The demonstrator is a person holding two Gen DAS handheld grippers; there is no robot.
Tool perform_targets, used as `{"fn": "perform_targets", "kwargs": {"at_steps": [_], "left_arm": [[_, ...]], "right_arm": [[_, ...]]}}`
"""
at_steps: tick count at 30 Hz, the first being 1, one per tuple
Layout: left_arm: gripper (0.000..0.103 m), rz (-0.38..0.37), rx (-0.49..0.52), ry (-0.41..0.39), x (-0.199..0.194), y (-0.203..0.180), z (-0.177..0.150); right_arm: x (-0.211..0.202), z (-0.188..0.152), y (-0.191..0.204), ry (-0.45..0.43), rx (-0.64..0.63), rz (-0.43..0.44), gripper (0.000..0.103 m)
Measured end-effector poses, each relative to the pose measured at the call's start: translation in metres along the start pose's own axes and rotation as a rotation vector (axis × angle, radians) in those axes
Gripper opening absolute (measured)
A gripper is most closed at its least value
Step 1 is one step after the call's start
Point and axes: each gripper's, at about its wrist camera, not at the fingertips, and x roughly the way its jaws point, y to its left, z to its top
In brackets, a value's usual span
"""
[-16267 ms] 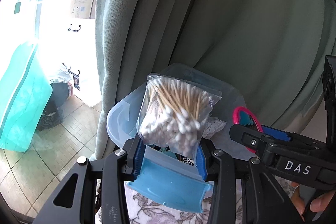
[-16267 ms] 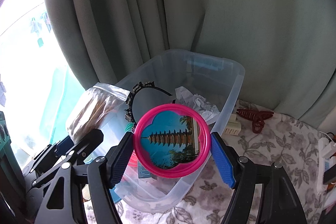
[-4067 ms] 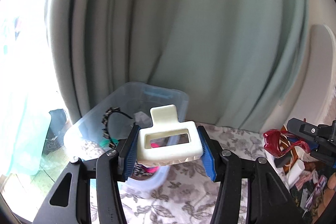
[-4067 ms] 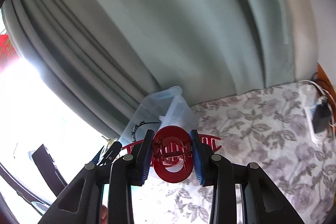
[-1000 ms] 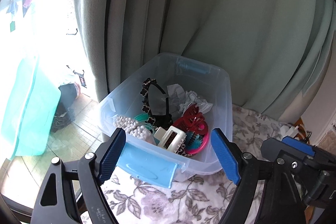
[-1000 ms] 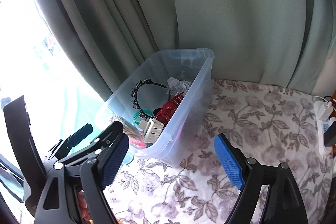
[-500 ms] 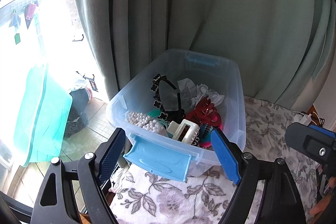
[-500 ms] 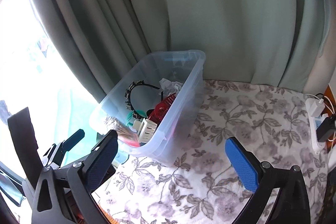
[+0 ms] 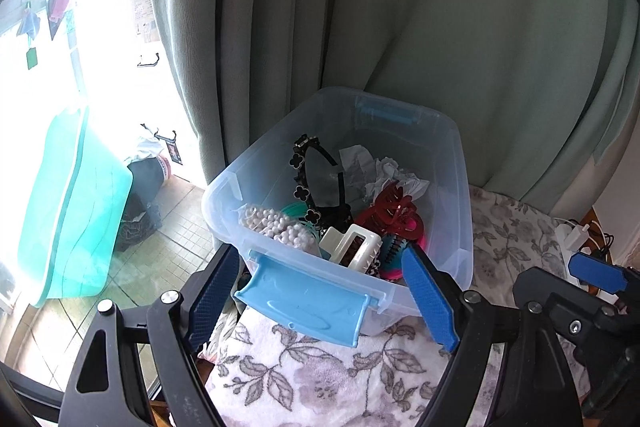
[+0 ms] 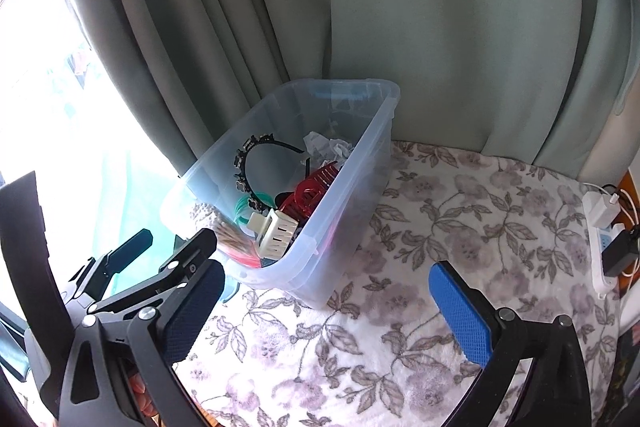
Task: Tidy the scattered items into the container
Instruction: 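Withdraw both open grippers from the box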
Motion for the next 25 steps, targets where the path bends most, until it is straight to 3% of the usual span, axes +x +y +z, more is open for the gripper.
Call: {"fn": "perform_targets", "kwargs": {"at_steps": [25], "left_arm": [[0.084, 0.032, -0.014, -0.033, -0.0005, 0.0062, -0.0002]], "right_arm": [[0.0023, 0.0028, 0.0102, 0.013, -0.032, -0.016, 0.103]]}}
